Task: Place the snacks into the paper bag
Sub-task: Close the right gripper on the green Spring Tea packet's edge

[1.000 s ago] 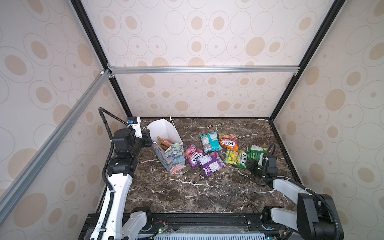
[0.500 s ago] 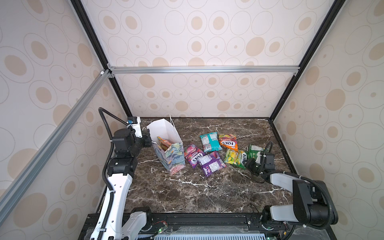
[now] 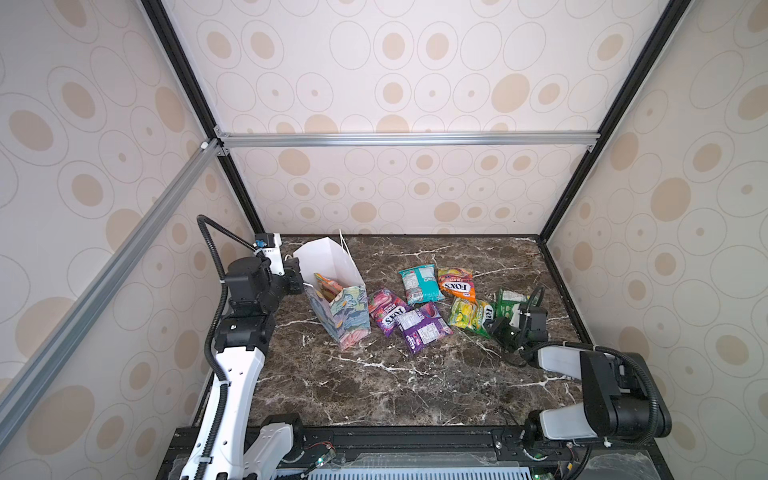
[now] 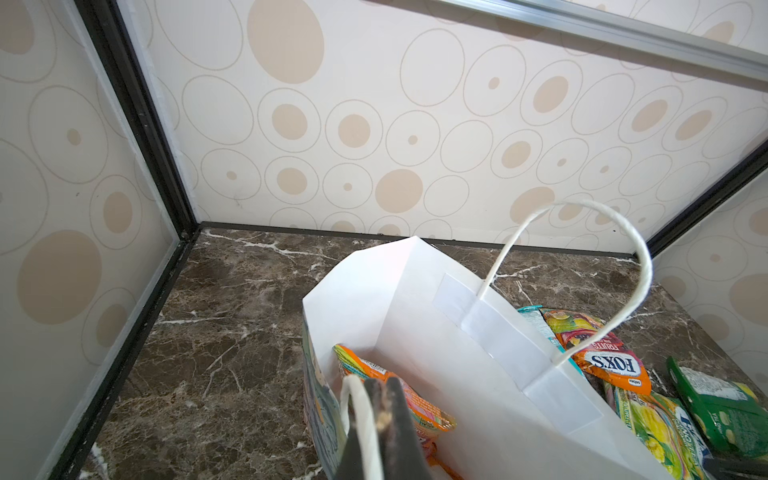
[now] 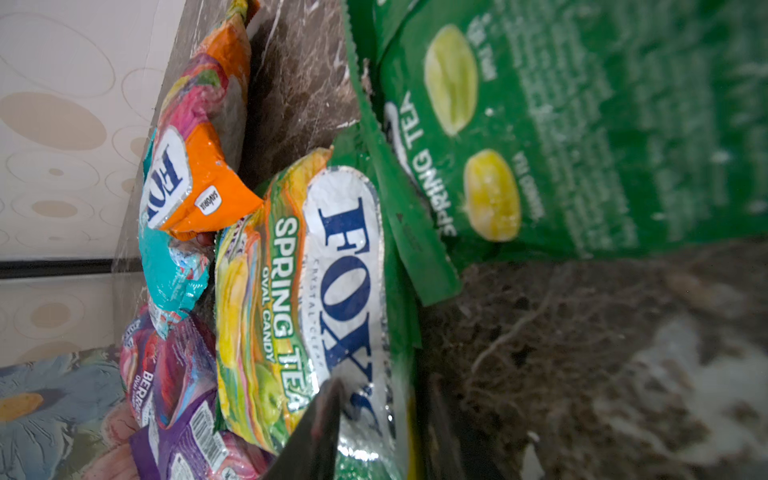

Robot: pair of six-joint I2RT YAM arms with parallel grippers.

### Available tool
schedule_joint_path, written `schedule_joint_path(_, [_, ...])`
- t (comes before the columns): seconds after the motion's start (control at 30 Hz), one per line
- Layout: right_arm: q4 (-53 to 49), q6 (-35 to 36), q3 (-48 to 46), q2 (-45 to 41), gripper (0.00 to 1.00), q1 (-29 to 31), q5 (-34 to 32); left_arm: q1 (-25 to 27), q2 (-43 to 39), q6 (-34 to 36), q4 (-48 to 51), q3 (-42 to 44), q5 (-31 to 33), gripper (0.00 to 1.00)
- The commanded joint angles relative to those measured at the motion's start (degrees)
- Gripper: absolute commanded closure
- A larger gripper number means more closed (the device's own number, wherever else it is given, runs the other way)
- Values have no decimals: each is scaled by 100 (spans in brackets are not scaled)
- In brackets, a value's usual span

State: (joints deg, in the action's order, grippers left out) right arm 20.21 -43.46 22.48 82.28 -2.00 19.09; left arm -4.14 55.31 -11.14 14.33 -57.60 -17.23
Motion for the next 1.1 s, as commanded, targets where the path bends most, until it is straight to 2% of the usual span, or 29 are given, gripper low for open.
schedule_joint_path(0.0, [100,-64,-27,177,72,-22,-11,-41,-16,50,-3,-46,29,100])
schedule_joint_path(0.07, [200,-76,-26,255,83,-20,26,-43,-12,50,-1,-47,32,100])
schedule_joint_path(0.23, [305,-119,-10,328,100,-20,117,-43,-23,57,-2,-40,27,100])
schedule_joint_path(0.47, [15,-24,17,3,100,-20,80,-38,-24,54,-4,-40,19,100])
schedule_joint_path(0.8, [-1230,339,211,-1263,100,-21,-136,-44,-38,54,-8,-42,20,100])
schedule_joint_path(1.07, [-1867,613,604,-1907,100,-16,248,-48,-39,45,-10,-49,6,100])
